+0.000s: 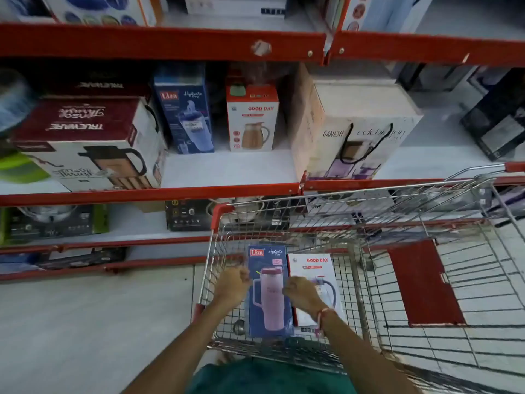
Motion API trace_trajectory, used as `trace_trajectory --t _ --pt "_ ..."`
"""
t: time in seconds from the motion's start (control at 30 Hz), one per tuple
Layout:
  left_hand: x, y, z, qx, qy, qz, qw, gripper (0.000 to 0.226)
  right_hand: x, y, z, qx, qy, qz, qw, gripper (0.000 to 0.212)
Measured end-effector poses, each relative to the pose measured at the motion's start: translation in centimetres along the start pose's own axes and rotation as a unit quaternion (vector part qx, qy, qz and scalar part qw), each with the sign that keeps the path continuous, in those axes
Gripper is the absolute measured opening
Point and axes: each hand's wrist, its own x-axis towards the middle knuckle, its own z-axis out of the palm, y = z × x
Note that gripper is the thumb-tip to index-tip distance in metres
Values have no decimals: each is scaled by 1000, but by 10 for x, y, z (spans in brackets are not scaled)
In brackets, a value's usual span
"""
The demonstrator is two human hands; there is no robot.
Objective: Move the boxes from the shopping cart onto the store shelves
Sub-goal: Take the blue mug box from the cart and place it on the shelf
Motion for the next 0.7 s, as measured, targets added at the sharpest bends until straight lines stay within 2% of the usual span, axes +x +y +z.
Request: trace_trajectory --t 0.07,0.17,0.23,0.4,0.5,0.57,0.67,0.7 --pt "5 -8 15 -11 -46 -57 997 31 7 8 11 14 6 13 1000 9" --pt "8 -18 35 -15 -106 -136 985 58 9 10 27 86 31 49 995 28" --pt "13 -21 43 -22 -118 -161 980 69 14 7 29 108 42 67 991 34" --pt "22 -28 47 -54 -131 -180 973 77 21 1 30 102 40 83 991 46" --pt "27 -31 44 -84 -139 -187 969 72 28 2 29 124 52 88 987 50" --pt "30 -33 40 -86 -131 -183 971 66 31 1 28 165 36 100 981 45" --pt "29 -36 33 -65 -116 -171 976 65 33 -4 26 192 -12 90 977 20" --pt "28 -37 31 -73 -111 -164 978 64 33 -7 27 203 -25 84 975 20"
